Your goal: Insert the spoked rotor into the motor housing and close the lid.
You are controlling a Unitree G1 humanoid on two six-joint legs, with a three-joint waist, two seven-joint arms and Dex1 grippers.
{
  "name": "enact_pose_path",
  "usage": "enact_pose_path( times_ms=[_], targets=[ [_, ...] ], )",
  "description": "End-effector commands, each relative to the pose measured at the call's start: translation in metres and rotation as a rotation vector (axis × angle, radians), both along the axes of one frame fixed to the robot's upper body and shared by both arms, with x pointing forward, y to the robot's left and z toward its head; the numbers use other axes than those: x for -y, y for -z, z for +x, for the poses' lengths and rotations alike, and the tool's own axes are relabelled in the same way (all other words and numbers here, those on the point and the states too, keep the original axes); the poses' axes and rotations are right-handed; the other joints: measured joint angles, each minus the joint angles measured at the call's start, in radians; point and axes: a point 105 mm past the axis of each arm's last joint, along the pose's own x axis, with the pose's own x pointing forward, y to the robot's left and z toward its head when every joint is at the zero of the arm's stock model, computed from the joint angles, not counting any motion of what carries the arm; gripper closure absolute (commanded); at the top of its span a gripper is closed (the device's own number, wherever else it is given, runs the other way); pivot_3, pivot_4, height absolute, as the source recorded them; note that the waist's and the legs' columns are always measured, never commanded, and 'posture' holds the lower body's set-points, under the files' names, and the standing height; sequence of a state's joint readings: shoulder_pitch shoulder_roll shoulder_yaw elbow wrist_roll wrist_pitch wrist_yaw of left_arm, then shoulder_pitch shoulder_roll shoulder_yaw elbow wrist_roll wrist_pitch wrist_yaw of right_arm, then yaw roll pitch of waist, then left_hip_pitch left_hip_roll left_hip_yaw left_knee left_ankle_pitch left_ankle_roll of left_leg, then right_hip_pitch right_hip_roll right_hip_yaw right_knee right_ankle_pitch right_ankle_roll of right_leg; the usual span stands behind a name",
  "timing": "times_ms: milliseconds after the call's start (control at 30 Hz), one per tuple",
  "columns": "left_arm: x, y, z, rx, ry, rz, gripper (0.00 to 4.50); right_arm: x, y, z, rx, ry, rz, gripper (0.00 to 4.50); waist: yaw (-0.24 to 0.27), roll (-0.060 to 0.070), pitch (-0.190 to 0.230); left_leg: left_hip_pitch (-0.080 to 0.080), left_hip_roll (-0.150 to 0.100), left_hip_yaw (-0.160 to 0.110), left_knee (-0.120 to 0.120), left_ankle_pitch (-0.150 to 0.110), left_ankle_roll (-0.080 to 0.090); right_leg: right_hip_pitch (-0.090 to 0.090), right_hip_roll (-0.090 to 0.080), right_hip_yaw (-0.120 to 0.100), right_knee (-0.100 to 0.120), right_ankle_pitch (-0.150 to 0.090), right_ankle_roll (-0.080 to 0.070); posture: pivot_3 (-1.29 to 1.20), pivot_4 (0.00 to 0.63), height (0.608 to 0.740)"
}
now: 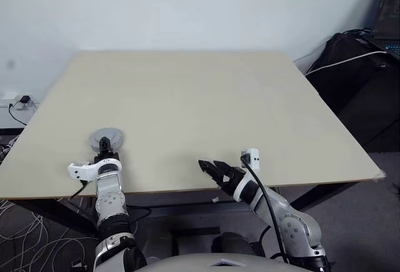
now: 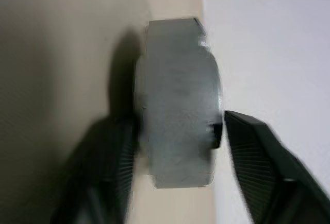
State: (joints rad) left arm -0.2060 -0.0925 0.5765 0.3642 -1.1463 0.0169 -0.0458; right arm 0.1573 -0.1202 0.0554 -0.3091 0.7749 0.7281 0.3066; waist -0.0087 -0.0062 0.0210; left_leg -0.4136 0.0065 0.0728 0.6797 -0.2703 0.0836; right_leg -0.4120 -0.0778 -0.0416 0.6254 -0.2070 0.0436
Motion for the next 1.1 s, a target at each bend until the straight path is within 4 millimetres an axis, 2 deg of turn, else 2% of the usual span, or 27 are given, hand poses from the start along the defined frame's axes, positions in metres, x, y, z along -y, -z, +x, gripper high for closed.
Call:
enact_pose_path(
  times_ms=[33, 67, 167, 433, 533, 633, 700, 833, 967, 1100],
  targets=[
    [0.021, 0.008, -0.006, -0.031, 0.054, -0.026, 0.19, -0.002, -0.014, 0.004, 0.056, -0.007, 0.011, 0.00, -0.001, 0.003, -0.002, 0.000, 0.000, 0.000, 0.000, 0.000, 0.000, 0.000, 0.000, 0.000, 0.000, 0.000, 0.000, 0.00, 0.000, 0.740],
    [0.024, 0.010, -0.010, -0.043, 0.070, -0.021, 0.06, -0.002, -0.013, 0.004, 0.054, -0.007, 0.011, 0.00, -0.002, 0.005, -0.003, 0.000, 0.000, 0.000, 0.000, 0.000, 0.000, 0.000, -0.001, 0.000, 0.000, 0.000, 0.000, 0.00, 0.000, 0.740],
    [0.030, 0.014, -0.019, -0.074, 0.095, -0.021, 0.06, -0.002, -0.012, 0.004, 0.049, -0.007, 0.009, 0.00, -0.003, 0.007, -0.005, 0.001, 0.000, 0.000, 0.000, -0.001, 0.000, 0.000, -0.001, 0.001, 0.000, 0.000, 0.000, 0.00, 0.000, 0.740],
    [0.047, 0.024, -0.061, -0.179, 0.193, -0.029, 0.06, -0.002, -0.011, 0.005, 0.040, -0.013, 0.012, 0.00, -0.011, 0.010, -0.007, 0.001, 0.001, 0.001, -0.001, -0.003, 0.000, -0.001, -0.002, 0.003, -0.001, -0.001, 0.000, 0.00, 0.000, 0.740],
    [0.056, 0.021, -0.073, -0.195, 0.284, 0.018, 0.06, -0.002, -0.011, 0.005, 0.048, -0.008, 0.002, 0.00, -0.012, 0.012, -0.008, 0.002, 0.001, 0.001, -0.001, -0.003, -0.001, -0.001, -0.002, 0.003, -0.001, -0.001, -0.001, 0.00, 0.000, 0.740],
    [0.068, 0.008, -0.074, -0.156, 0.412, 0.146, 0.06, 0.000, -0.012, 0.006, 0.065, 0.010, -0.012, 0.00, -0.008, 0.015, -0.008, 0.001, 0.001, 0.001, -0.001, -0.003, -0.001, -0.001, -0.003, 0.003, -0.001, -0.001, 0.000, 0.00, 0.000, 0.740],
    [0.078, -0.005, -0.072, -0.106, 0.516, 0.300, 0.06, 0.005, -0.013, 0.009, 0.111, 0.044, -0.056, 0.00, -0.004, 0.016, -0.007, 0.001, 0.001, 0.001, -0.001, -0.003, -0.001, -0.001, -0.004, 0.003, -0.001, -0.002, 0.001, 0.00, 0.000, 0.740],
    [0.099, -0.023, -0.064, -0.022, 0.653, 0.658, 0.06, 0.019, -0.012, 0.016, 0.268, 0.128, -0.275, 0.00, 0.000, 0.018, -0.004, -0.001, 0.000, 0.002, -0.001, -0.004, -0.001, -0.003, -0.005, 0.002, -0.001, -0.004, 0.004, 0.00, 0.000, 0.740],
    [0.112, -0.034, -0.057, 0.067, 0.678, 0.956, 0.06, 0.024, -0.011, 0.012, 0.458, 0.139, -0.501, 0.00, -0.004, 0.018, -0.004, -0.001, 0.001, 0.002, -0.003, -0.003, -0.001, -0.005, -0.005, 0.003, -0.001, -0.004, 0.004, 0.00, 0.000, 0.740],
    [0.116, -0.039, -0.054, 0.121, 0.634, 1.281, 0.06, 0.034, -0.007, 0.006, 0.512, 0.189, -0.552, 0.00, -0.001, 0.018, -0.004, 0.000, 0.001, 0.003, -0.011, -0.002, -0.003, -0.007, -0.004, 0.004, -0.001, -0.003, -0.004, 0.00, 0.000, 0.740]
  ],
)
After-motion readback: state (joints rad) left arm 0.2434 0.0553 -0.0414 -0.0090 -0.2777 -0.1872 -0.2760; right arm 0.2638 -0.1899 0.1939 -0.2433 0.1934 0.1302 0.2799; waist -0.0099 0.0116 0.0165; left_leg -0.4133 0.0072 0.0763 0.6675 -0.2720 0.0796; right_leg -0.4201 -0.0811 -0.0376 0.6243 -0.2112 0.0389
